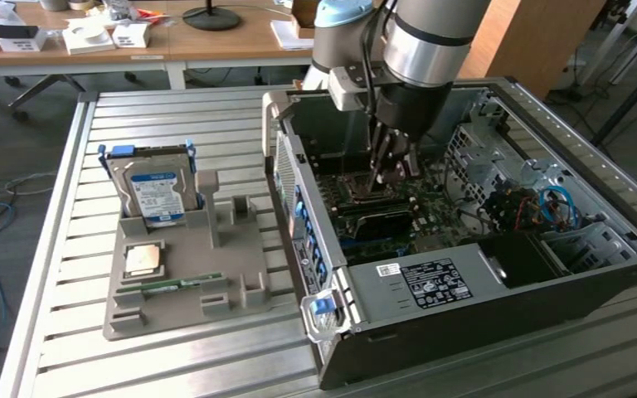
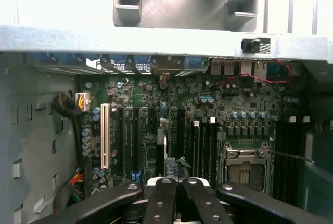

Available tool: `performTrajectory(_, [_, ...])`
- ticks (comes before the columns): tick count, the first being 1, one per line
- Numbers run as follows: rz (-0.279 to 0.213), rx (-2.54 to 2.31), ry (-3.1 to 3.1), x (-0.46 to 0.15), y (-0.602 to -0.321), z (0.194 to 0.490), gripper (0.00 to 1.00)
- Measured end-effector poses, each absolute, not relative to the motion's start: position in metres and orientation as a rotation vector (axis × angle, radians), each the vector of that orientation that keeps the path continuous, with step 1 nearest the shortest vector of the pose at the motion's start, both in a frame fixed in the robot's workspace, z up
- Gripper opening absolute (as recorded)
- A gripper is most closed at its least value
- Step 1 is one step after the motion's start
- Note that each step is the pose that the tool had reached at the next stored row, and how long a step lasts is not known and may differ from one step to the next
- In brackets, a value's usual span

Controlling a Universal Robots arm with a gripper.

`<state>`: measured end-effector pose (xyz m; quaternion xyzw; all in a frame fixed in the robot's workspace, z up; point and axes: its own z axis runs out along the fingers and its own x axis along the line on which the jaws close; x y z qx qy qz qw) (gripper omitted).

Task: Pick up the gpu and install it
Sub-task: 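Press down on the gpu until it lock into place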

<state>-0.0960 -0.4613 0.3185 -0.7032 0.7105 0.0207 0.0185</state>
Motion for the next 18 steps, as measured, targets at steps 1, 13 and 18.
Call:
performTrajectory(1, [0.064,-2.184,2.206,-0.096,-0.4613,0.3196,0.11])
performTrajectory(13, [0.064,-2.183,2.206,-0.0928,-0.4613,0.3203,0.11])
performTrajectory(18, [0.064,-2.183,2.206,-0.0927,-0.4613,0.3203,0.11])
